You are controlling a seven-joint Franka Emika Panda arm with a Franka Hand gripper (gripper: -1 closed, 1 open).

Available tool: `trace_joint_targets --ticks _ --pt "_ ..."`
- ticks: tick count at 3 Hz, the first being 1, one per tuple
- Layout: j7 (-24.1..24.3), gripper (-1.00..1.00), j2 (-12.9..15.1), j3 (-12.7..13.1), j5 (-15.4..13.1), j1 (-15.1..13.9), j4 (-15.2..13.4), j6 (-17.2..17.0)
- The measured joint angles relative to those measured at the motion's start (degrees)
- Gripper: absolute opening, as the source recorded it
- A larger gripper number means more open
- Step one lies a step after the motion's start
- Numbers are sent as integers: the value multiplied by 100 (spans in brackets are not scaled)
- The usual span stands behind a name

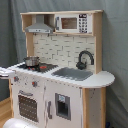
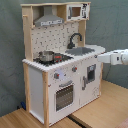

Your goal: Play with the kitchen

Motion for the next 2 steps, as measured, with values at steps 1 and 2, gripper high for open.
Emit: trace_joint_targets --ticks 1,2 --pt "-474 100 45 -328 1 -220 8 167" --pt "-912 100 125 -658 1 -380 16 311"
